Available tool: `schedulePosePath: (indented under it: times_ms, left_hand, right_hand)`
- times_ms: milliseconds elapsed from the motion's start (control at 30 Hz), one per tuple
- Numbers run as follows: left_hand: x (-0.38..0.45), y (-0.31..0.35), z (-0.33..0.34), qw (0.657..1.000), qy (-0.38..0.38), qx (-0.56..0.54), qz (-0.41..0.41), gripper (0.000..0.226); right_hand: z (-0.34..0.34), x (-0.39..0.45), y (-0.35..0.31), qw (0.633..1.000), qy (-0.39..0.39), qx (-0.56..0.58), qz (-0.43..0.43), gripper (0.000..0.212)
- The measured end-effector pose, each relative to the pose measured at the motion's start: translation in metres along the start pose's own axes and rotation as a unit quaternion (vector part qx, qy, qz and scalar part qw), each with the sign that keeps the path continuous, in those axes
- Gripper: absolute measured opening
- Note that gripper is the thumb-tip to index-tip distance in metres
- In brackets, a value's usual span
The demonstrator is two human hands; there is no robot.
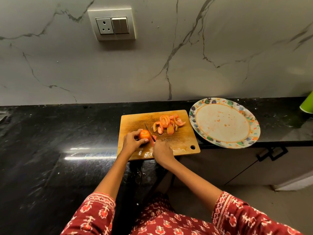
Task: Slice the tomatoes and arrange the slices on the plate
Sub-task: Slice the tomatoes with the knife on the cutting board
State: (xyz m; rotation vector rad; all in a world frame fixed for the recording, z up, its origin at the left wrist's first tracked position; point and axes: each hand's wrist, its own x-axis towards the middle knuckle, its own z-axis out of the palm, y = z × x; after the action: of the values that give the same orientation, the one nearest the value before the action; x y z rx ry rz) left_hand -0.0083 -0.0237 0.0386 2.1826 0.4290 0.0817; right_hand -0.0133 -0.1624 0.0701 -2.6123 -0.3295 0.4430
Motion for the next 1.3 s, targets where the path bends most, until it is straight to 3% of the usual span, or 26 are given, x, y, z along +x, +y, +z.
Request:
schedulePosePath:
  times_ms: [733, 1000, 1300]
  left_hand:
    - [0.005, 0.003, -0.001, 1.0, -0.011, 0.007, 0.008, 0.059]
    - [0.01, -0.001, -0.003, 1.0, -0.022, 0.01, 0.013, 0.056]
    - [0.009, -0.001, 0.0, 1.0, -0.006, 0.0, 0.014, 0.057]
  right_hand:
    - [0.008, 0.022, -0.013, 0.999, 0.029, 0.005, -0.022, 0.023]
    - [0.017, 0.016, 0.004, 0.997, 0.043, -0.04, -0.05, 0.025]
    - [0.016, 0.032, -0.003, 0.999, 0.011, 0.024, -0.035, 0.024]
